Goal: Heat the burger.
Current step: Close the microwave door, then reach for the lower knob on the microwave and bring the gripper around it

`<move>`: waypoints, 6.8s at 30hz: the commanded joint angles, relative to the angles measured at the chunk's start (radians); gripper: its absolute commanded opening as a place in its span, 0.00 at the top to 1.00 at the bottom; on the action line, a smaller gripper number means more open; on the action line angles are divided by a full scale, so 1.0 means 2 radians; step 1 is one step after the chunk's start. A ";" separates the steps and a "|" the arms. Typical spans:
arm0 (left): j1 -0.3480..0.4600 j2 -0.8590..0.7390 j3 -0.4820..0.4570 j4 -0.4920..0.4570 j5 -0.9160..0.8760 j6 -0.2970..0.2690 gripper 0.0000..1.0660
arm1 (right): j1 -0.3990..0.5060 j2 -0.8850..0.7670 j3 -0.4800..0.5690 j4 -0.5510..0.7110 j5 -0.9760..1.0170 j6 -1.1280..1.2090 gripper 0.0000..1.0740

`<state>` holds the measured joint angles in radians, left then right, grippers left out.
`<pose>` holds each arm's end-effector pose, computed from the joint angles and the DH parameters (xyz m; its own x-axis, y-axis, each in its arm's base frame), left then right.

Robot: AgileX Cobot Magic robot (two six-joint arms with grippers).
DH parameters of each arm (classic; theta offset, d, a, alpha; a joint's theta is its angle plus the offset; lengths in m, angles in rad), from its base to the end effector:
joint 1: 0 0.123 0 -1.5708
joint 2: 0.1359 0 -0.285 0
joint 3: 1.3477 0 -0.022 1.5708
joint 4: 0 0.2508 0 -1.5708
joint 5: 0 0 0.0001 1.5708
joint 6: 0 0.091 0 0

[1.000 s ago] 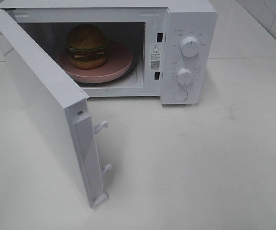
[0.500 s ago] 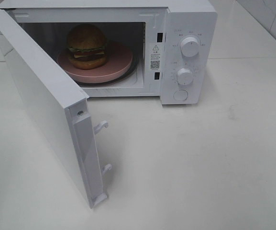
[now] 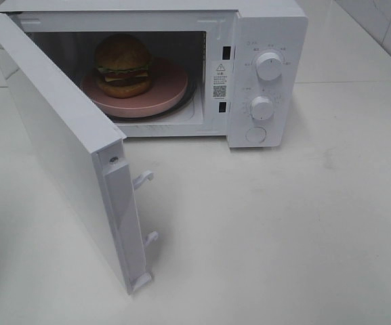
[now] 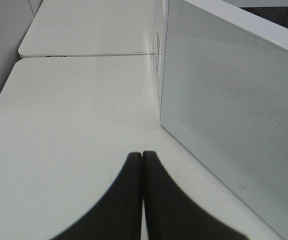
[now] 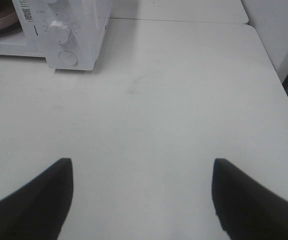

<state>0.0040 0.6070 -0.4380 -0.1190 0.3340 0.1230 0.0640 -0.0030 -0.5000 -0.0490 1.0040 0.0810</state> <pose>0.1251 -0.0031 0.2806 -0.4016 0.0089 -0.9158 0.0359 0.9993 -0.0060 -0.0029 -0.0040 0.2820 -0.4016 0.0290 -0.9154 -0.0042 0.9994 0.0335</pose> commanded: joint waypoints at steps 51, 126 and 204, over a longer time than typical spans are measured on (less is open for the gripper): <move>-0.151 0.462 0.028 0.122 -0.570 -0.090 1.00 | -0.003 -0.016 0.001 -0.001 -0.003 0.004 0.30; -0.308 0.622 -0.311 -0.094 -0.325 0.024 1.00 | -0.003 -0.016 0.001 -0.001 -0.003 0.004 0.30; -0.061 -0.012 -0.042 0.048 0.369 -0.097 0.05 | -0.003 -0.016 0.001 -0.001 -0.003 0.004 0.30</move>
<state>-0.1230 0.6180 -0.5260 -0.0180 1.0870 -0.0620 0.0640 -0.0030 -0.5000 -0.0490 1.0040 0.0810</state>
